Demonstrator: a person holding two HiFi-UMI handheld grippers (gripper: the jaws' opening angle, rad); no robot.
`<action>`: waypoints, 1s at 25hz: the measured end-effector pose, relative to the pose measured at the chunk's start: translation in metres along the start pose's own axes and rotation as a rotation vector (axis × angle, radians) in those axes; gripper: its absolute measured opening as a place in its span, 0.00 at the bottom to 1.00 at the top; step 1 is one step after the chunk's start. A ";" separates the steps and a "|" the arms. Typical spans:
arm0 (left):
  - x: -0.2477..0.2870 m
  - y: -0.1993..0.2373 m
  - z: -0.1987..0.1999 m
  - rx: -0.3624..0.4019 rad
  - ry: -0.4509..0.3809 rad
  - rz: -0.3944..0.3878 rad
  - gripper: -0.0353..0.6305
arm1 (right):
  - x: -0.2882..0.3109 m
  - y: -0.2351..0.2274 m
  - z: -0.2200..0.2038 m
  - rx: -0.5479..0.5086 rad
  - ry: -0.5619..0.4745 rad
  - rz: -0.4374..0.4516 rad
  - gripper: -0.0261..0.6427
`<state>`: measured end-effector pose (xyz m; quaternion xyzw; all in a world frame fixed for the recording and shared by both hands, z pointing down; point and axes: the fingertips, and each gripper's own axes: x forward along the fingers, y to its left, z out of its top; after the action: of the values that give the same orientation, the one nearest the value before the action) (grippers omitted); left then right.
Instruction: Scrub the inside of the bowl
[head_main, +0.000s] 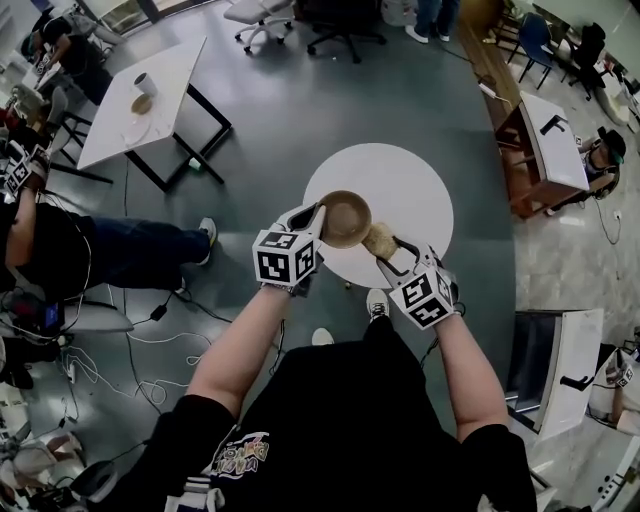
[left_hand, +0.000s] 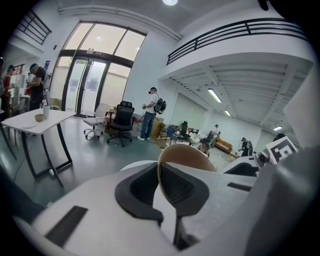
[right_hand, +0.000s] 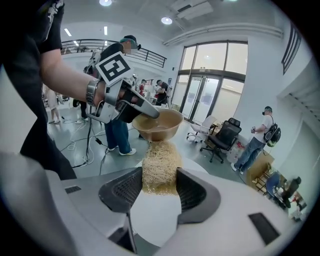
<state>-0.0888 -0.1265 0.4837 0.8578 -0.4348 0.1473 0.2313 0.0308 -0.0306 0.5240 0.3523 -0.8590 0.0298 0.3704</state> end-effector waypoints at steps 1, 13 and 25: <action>0.002 -0.001 -0.002 0.002 0.005 0.002 0.08 | -0.001 -0.005 -0.002 0.001 0.004 -0.007 0.37; 0.043 0.005 -0.057 -0.039 0.120 0.071 0.08 | 0.010 -0.058 -0.039 0.215 -0.015 -0.075 0.37; 0.116 0.031 -0.130 -0.148 0.212 0.197 0.08 | 0.067 -0.127 -0.142 0.452 0.093 -0.114 0.37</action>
<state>-0.0532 -0.1528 0.6554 0.7714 -0.4996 0.2263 0.3228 0.1659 -0.1210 0.6445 0.4723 -0.7912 0.2168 0.3223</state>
